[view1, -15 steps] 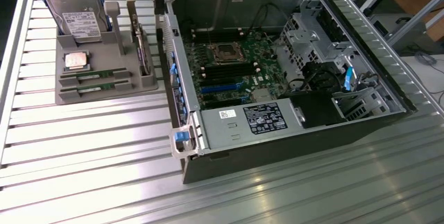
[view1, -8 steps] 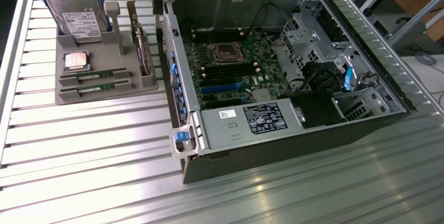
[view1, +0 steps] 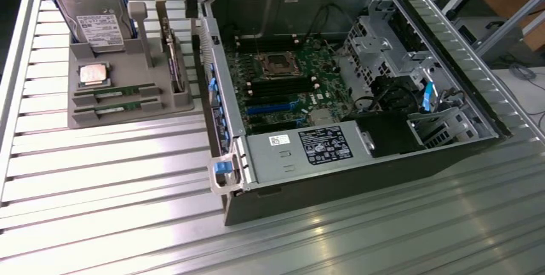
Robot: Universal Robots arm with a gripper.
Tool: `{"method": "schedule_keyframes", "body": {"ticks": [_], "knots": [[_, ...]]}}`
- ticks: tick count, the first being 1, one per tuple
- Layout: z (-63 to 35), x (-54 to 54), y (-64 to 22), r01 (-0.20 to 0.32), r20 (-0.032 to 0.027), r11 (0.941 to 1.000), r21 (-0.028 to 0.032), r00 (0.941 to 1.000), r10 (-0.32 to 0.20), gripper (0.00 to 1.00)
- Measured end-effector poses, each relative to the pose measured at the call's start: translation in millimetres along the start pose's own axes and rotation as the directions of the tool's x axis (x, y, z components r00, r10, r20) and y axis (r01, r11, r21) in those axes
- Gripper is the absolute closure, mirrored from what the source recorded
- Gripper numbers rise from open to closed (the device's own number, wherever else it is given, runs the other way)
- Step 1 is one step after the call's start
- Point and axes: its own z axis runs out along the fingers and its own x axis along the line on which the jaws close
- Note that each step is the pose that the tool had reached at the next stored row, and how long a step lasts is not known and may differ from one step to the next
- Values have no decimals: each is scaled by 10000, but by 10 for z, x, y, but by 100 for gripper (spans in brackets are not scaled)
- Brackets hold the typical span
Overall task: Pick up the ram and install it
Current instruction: 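Reach for the ram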
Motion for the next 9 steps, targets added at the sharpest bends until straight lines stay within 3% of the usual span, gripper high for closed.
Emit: {"method": "schedule_keyframes", "body": {"ticks": [9], "knots": [[-2, 72, -5, 0, 0, 10000, 0, 10000, 0, 89]]}}
